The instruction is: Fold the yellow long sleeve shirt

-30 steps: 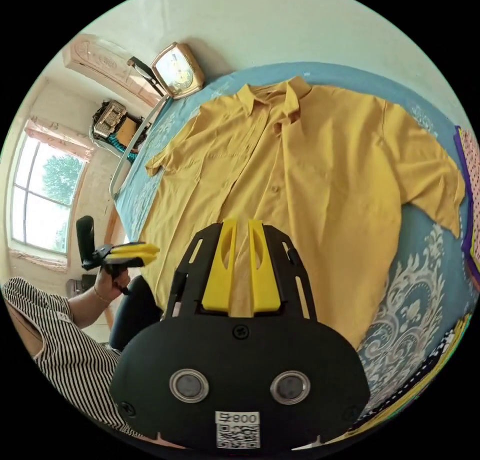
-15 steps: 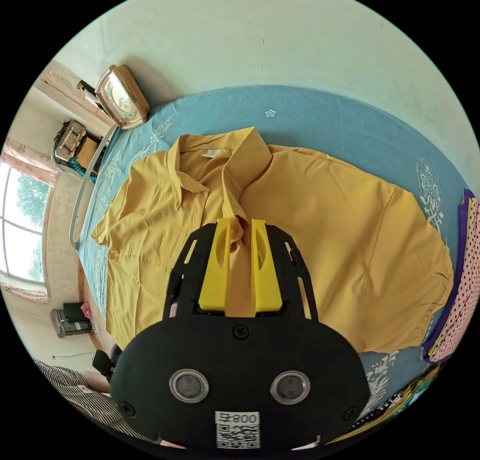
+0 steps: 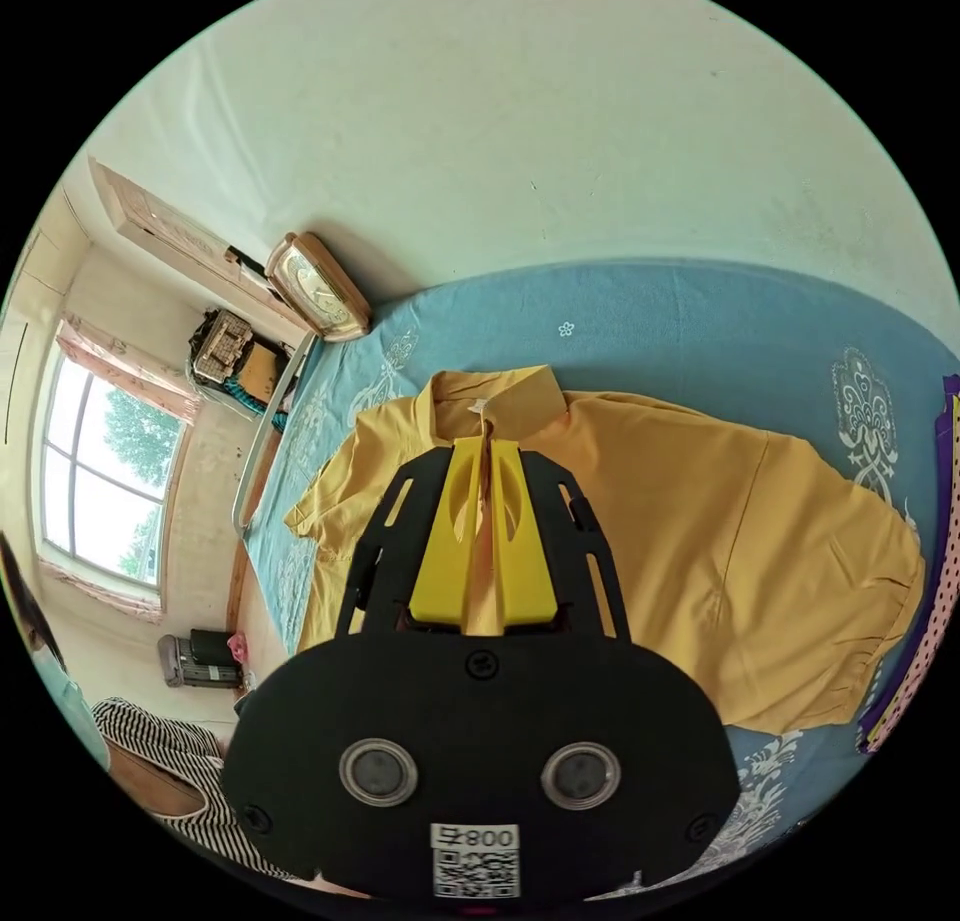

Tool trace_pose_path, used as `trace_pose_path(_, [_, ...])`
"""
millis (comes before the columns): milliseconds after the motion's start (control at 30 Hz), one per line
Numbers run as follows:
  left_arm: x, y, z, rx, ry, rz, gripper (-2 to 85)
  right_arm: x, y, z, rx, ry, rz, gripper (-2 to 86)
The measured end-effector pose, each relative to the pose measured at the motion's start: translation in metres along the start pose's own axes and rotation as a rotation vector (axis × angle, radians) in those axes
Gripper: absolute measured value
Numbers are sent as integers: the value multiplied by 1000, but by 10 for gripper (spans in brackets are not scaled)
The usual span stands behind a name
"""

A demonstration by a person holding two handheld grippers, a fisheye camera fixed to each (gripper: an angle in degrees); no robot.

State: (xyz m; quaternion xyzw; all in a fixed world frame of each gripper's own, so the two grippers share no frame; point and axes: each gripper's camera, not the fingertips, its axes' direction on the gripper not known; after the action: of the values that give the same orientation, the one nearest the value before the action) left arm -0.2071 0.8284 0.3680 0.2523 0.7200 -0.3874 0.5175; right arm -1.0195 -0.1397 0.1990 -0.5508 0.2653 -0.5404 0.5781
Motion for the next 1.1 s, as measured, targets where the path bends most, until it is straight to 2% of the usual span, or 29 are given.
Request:
trace_pose_path(200, [-6,20,-14,32,7,-45,8,-8,-16,26,-40,-13,-22,9])
trace_pose_path(467, [-43,46,-11,2,-49,-160,9,-13,-13,106,-187,50,-53,11])
trace_pose_path(700, [-45,47,0,-6,-51,-124,8,-6,11,96,-116,41,-64,11])
trace_pose_path(833, [-48,51,6,0,-31,-128,8,-2,24,103,-137,69,-62,11])
trace_pose_path(933, [-48,53,7,9,-33,-129,8,3,20,124,-168,38,-31,11])
trace_pose_path(1100, [-48,55,3,29,-42,-126,8,8,7,132,-113,7,7,12])
